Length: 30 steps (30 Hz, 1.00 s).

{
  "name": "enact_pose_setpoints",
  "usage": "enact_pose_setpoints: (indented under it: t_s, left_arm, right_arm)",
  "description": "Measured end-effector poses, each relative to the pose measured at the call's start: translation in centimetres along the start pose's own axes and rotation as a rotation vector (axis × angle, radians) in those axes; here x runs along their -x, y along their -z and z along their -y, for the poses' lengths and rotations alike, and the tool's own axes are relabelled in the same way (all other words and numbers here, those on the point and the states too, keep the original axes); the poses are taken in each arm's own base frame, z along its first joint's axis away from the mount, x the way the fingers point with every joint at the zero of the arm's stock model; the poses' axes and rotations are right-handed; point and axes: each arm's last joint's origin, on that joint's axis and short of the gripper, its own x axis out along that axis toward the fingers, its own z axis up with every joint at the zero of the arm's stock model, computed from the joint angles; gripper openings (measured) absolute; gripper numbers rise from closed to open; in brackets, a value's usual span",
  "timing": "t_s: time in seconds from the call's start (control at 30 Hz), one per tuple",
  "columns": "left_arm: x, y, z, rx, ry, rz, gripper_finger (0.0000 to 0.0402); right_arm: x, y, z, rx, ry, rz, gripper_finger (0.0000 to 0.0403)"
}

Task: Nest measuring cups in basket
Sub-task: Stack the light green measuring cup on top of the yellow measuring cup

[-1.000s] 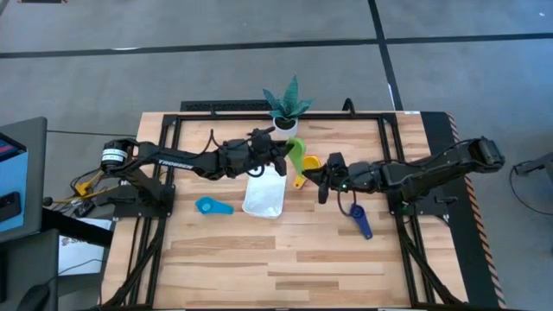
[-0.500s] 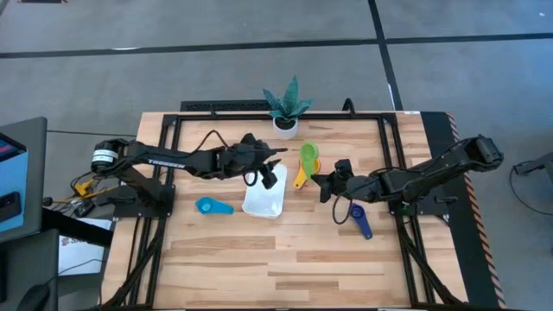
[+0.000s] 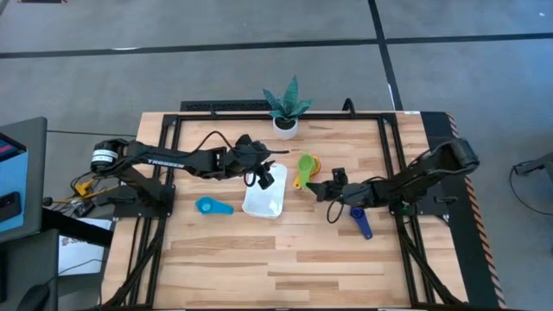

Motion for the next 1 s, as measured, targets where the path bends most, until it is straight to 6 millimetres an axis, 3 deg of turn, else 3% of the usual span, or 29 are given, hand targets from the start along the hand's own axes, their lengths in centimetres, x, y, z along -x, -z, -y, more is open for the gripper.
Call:
enact_pose_setpoints:
  t_s: [0.23, 0.63, 1.0]
  left_arm:
    - [0.0, 0.6, -0.1, -0.036, -0.010, -0.062, 0.0126]
    - [0.1, 1.5, -0.6, -0.047, -0.139, -0.130, 0.0126]
    - [0.1, 1.5, -0.6, -0.041, -0.138, -0.125, 0.0126]
  right_arm:
    - [-1.1, 0.8, 0.8, -0.070, -0.021, 0.047, 0.0008]
    - [-0.9, 1.3, 1.0, -0.107, -0.004, 0.072, 0.0025]
    - [-1.0, 1.2, 1.2, -0.118, 0.004, 0.038, 0.0102]
